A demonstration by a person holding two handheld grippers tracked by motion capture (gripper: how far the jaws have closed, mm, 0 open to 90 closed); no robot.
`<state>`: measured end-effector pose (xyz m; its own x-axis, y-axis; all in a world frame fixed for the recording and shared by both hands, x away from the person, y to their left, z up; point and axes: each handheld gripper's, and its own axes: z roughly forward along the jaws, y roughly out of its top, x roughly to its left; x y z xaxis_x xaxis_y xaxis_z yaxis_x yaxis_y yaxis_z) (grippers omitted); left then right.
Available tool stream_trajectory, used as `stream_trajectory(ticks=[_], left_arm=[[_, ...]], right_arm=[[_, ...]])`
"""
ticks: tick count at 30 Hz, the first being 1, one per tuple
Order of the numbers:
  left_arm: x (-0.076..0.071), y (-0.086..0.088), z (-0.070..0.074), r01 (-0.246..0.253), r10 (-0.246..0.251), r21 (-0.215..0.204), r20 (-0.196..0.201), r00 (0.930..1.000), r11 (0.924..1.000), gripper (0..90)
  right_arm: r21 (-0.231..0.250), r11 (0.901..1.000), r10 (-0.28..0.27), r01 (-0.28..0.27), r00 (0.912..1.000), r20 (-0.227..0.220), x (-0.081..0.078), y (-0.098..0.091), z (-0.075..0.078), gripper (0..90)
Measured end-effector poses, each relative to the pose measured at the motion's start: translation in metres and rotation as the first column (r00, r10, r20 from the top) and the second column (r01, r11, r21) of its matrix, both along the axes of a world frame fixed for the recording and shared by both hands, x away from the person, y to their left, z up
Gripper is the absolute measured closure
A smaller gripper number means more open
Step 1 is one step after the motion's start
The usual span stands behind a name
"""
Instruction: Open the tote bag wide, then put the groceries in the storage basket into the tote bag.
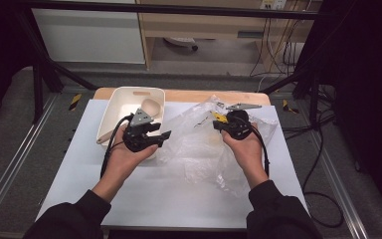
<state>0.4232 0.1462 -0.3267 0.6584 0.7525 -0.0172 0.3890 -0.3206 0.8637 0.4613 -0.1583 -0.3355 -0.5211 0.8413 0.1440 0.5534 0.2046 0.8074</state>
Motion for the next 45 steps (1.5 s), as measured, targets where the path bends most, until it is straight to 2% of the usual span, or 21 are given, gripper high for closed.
stream_trajectory(ticks=[5, 7, 13, 21, 25, 31, 41, 45], left_arm=[[0.007, 0.01, 0.001, -0.033, 0.033, -0.014, 0.003, 0.9994, 0.9993, 27.0], [0.01, 0.013, 0.002, -0.046, 0.045, -0.024, -0.01, 0.9989, 0.9987, 18.9], [0.018, 0.026, 0.005, -0.062, 0.061, -0.036, -0.028, 0.9977, 0.9974, 8.8], [0.024, 0.044, 0.009, -0.091, 0.089, -0.061, -0.039, 0.9952, 0.9939, 7.7], [0.024, 0.055, 0.01, -0.089, 0.088, -0.043, -0.037, 0.9954, 0.9951, 7.7], [0.027, 0.073, 0.012, -0.134, 0.133, -0.036, -0.037, 0.9904, 0.9903, 7.6], [0.029, 0.095, 0.012, -0.16, 0.159, -0.023, -0.041, 0.9864, 0.9868, 7.7], [0.03, 0.101, 0.011, -0.155, 0.154, -0.015, -0.048, 0.9868, 0.9878, 7.8]], right_arm=[[-0.011, 0.9998, 0.019, -0.019, 0.9998, -0.003, 0.0, 0.001, -0.001, 90.0], [-0.012, 0.9996, 0.024, -0.024, 0.9997, -0.005, -0.001, 0.001, -0.001, 90.0], [-0.015, 0.9994, 0.031, -0.031, 0.9994, -0.014, -0.003, -0.001, -0.003, 90.0], [-0.013, 0.9991, 0.039, -0.04, 0.999, -0.021, -0.003, 0.0, -0.003, 90.0], [-0.012, 0.9988, 0.048, -0.048, 0.9986, -0.024, -0.004, 0.001, -0.003, 90.0], [-0.012, 0.9984, 0.055, -0.055, 0.9982, -0.024, -0.005, 0.002, -0.002, 90.0], [-0.017, 0.9982, 0.058, -0.058, 0.9981, -0.02, -0.008, 0.003, -0.001, 90.0], [-0.011, 0.998, 0.062, -0.062, 0.9979, -0.021, -0.008, 0.004, -0.001, 90.0]])
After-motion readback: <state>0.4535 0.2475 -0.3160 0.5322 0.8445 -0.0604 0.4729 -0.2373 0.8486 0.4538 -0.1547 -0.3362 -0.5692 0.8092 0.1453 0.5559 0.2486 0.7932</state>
